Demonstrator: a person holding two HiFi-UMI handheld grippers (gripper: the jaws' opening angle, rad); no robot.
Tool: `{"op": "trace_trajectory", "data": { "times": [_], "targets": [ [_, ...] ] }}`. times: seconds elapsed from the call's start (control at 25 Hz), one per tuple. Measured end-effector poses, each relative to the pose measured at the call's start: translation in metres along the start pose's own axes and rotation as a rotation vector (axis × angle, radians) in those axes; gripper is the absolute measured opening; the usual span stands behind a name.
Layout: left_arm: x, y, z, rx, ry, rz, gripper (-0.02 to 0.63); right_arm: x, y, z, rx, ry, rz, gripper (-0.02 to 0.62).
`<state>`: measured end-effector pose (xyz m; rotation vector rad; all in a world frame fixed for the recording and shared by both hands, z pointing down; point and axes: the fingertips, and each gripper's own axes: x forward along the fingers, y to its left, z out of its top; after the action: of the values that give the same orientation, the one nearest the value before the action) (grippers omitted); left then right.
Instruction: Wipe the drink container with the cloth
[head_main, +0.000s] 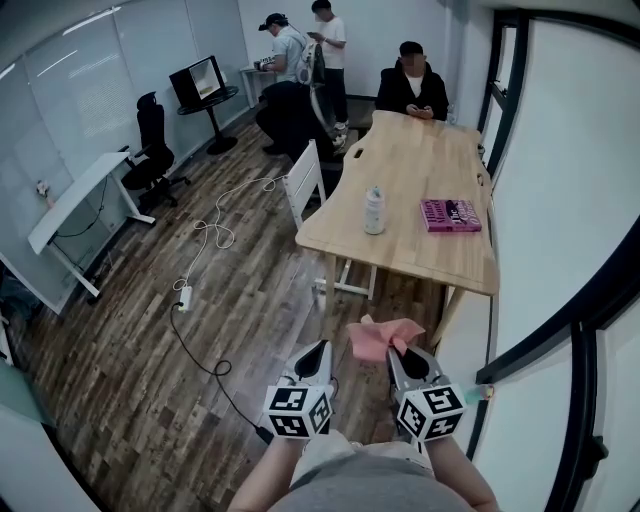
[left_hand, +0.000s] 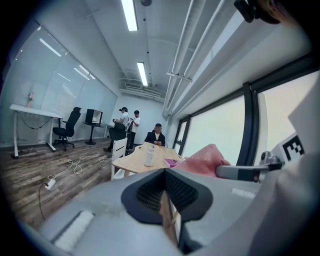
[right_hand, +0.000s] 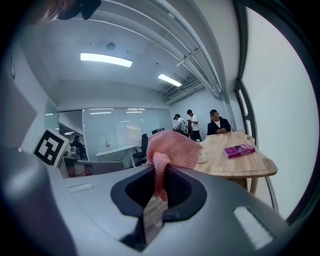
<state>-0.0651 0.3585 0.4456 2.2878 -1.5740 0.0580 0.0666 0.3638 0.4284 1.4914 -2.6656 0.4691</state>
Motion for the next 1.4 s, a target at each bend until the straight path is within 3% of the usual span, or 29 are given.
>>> {"op": "trace_trajectory", "data": {
  "times": [0.64,1.4],
  "targets": [
    [0.028,0.004,0.003,-0.003,0.02,0.004,0.005,0.022,-0.02,0.004,0.032,0.007,0.008,0.028],
    [0.152,0.051,0.024,-0.033,0.055,-0.036,0.005,0.127,-0.084,0.036,0.007,0.009,-0.024,0.026]
  ]
}}
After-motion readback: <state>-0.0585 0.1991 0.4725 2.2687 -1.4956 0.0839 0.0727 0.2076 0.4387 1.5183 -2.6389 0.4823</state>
